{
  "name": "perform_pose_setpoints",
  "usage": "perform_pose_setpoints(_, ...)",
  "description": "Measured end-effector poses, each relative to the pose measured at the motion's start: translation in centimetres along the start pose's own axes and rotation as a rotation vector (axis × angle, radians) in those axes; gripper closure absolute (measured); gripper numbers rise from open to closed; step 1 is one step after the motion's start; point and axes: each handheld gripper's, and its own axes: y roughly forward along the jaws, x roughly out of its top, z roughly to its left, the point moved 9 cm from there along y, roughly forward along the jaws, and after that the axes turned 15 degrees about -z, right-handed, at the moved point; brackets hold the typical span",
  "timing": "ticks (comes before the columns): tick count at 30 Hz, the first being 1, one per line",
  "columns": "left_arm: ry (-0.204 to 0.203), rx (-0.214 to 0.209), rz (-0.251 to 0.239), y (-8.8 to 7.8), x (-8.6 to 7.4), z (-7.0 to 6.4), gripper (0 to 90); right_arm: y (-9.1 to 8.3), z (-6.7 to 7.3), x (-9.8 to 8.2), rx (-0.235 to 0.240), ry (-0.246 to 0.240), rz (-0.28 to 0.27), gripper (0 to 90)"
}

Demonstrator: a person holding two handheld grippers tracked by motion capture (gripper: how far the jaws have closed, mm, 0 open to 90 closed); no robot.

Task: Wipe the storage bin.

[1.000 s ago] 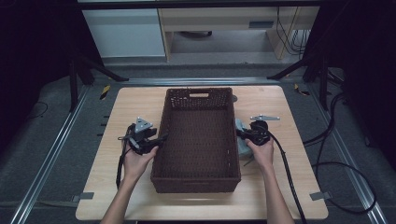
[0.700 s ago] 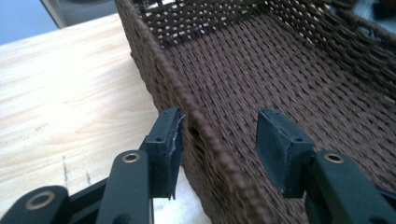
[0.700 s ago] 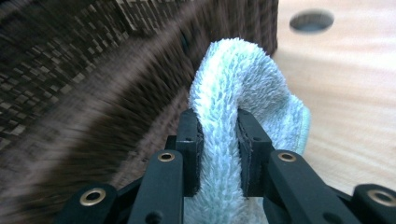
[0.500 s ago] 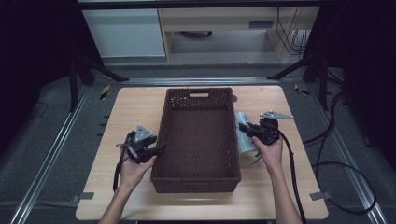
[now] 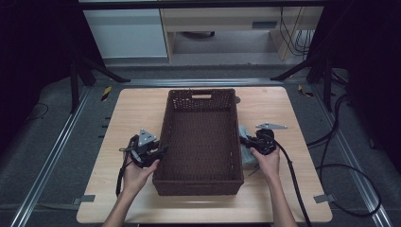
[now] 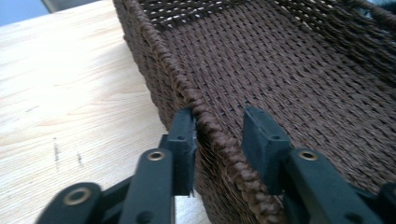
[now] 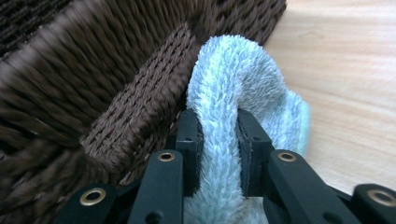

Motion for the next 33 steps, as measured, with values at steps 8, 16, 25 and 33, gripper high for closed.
perform_pose_setpoints(8, -0.005, 0.038, -0.002, 0.1, 0.1, 0.1, 69.8, -0.8, 0.7, 1.1, 0.009, -0.031, 0.005, 74.4)
perform_pose_setpoints(16, -0.024, 0.041, -0.012, 0.5, 0.2, 0.4, 70.6, -3.5, 2.0, 4.2, 0.049, -0.038, -0.091, 74.4)
perform_pose_setpoints(25, -0.029, 0.037, -0.019, 0.7, 0.3, 0.6, 70.6, -2.1, 1.0, 0.6, -0.002, -0.043, 0.002, 74.5)
perform_pose_setpoints(33, -0.012, 0.054, -0.010, 1.1, 0.5, 0.7, 70.5, -1.5, 1.3, -0.3, -0.011, -0.050, 0.027, 74.4)
